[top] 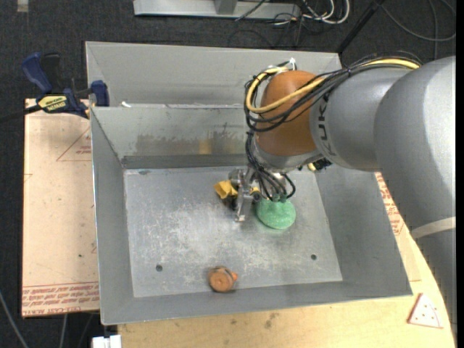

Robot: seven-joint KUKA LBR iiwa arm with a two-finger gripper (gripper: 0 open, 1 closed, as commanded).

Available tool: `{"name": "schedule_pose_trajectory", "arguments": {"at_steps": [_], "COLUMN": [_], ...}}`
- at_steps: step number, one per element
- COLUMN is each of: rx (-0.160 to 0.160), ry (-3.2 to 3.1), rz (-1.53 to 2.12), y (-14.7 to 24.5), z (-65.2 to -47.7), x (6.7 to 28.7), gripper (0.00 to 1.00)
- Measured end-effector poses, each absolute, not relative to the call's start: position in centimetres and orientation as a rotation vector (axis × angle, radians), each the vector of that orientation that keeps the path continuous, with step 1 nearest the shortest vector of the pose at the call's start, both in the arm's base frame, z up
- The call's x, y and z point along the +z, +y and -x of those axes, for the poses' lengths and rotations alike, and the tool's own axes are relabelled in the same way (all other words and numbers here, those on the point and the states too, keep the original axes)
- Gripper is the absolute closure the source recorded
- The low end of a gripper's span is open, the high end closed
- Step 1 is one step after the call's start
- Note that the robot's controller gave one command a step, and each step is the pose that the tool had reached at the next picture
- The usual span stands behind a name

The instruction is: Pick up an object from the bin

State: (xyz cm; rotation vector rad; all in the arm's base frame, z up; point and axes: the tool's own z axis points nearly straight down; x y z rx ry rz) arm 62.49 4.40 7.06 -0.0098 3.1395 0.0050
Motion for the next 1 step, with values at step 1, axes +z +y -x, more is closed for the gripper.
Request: {"name": "schedule_pose_trajectory", "arguments": {"at_steps": [1], "rx": [0.005], "ry": [3.139], "rz": [0.010], "y": [4.40], "z": [-62.49], "x": [7.06], "gripper": [1.00]}}
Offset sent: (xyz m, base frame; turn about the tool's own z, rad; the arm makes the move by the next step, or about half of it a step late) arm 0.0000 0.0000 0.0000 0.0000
